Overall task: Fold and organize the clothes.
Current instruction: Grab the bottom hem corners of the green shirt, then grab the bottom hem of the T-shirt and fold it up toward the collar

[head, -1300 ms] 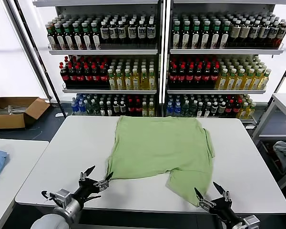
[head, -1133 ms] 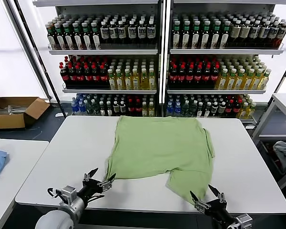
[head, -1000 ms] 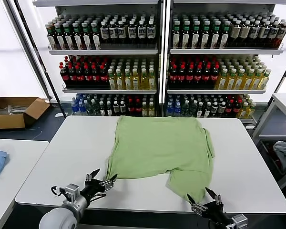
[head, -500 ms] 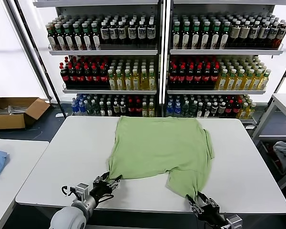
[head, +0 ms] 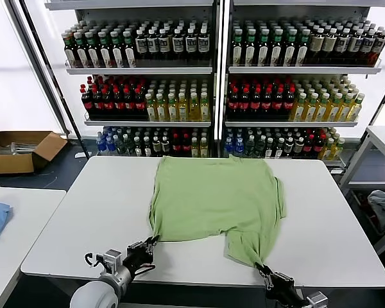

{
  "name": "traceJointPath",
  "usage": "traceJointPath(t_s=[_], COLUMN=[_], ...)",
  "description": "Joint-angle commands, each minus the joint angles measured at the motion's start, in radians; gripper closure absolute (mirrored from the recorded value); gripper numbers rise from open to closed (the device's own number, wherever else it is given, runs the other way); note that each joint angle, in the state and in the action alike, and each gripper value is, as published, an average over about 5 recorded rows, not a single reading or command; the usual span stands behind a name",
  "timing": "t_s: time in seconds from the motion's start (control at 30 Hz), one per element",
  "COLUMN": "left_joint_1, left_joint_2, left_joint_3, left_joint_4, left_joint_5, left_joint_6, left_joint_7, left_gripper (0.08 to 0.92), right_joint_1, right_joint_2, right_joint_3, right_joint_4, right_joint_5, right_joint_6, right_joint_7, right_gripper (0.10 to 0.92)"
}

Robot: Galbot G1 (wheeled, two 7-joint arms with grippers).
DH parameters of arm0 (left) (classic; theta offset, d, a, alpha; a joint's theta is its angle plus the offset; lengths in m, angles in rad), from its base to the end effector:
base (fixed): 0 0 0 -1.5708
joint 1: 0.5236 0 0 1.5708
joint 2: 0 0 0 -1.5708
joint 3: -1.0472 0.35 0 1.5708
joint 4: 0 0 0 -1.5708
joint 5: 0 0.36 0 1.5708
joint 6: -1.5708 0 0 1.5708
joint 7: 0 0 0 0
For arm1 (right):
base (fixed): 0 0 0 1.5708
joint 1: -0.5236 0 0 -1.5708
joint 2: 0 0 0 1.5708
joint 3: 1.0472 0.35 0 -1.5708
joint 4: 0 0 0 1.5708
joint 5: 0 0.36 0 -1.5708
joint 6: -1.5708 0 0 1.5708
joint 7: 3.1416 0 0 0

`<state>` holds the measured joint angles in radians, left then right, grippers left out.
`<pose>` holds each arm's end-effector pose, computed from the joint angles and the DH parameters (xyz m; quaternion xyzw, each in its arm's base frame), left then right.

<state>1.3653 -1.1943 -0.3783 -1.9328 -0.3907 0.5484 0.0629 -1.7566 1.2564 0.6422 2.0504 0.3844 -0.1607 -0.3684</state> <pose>0.2461 0.0365 -0.3178 -0.1646 -0.9443 0.0135 0.2847 0.1343 -0.0928 -0.3304 0.2001 -0.9611 -0.0606 0.1807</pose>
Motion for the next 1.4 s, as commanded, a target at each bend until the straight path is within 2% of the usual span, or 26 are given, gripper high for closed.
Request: traceJointPath(t_s=[0.03,0.5,0.67,0.77,0.93,1.23,1.4], left_joint_1=[0.085,0.396,0.431,0.382,0.216,-0.151,-0.280], left_joint_2=[-0.003,-0.039,-0.034,-0.006,0.066,0.115,0.125], left_joint_3=[-0.040,-0.165,-0.185,-0.184,-0.159,-0.069,-0.020], left_joint_4=[-0.151,-0.431,-0.497,-0.487,-0.389,-0.097,0.026], left_joint_5=[-0.026,0.040,0.020,-0.006,-0.083,-0.240,-0.276], left_joint_6=[-0.014,-0.007,0.015,0.026,0.017,0.014,0.025], left_joint_7=[-0.029,-0.031,-0.027,-0.023,-0.004,0.005,-0.002], left_gripper=[0.904,0.906,0.906,0.908,0.910,0.906,0.908], right_joint_1=[-0.086,-0.294,-0.283,-0.207,0.040,0.429,0.550], right_joint_2=[0.030,0.026,0.024,0.010,-0.029,-0.052,-0.069], right_joint_3=[0.043,0.178,0.189,0.170,0.121,0.046,0.005], right_joint_4=[-0.011,0.097,0.132,0.118,0.014,-0.247,-0.351], right_joint_5=[0.092,0.249,0.350,0.423,0.479,0.436,0.413], right_joint_6=[0.184,0.227,0.199,0.167,0.134,0.109,0.104], right_joint_7=[-0.154,-0.239,-0.219,-0.185,-0.134,-0.092,-0.071], right_gripper=[0.917,0.917,0.917,0.917,0.917,0.917,0.917])
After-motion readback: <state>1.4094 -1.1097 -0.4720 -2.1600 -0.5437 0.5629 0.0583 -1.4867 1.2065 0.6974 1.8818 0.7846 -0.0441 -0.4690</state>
